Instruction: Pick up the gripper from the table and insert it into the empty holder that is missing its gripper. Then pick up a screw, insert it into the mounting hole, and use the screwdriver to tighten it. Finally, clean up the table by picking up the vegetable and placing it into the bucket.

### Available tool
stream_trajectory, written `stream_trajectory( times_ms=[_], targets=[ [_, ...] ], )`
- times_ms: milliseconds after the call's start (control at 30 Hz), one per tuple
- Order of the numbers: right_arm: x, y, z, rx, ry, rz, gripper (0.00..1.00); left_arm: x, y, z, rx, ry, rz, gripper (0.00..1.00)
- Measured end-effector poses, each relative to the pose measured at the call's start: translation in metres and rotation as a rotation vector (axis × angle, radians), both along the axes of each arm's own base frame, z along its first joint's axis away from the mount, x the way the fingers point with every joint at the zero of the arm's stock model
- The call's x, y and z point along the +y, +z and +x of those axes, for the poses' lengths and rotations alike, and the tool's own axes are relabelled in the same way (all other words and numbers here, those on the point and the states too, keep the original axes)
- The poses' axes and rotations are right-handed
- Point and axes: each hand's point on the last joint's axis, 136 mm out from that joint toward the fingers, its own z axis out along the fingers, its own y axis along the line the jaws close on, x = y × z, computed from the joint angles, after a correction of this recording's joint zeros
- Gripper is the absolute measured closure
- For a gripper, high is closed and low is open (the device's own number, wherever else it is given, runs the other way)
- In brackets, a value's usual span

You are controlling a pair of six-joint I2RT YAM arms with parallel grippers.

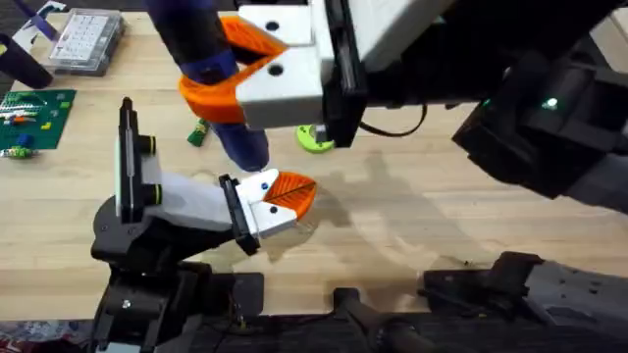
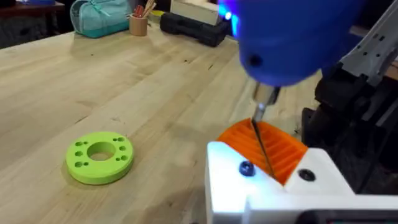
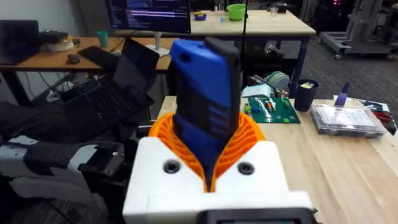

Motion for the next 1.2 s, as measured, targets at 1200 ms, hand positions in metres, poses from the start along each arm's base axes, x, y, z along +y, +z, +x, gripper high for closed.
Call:
stream_trajectory(
  times_ms=[1200],
  targets=[
    [0.007,-0.033,0.006,0.057,0.005,-0.025,0.975,0.0,0.0,0.0,0.0,0.0,0.0,0.991]
  ],
)
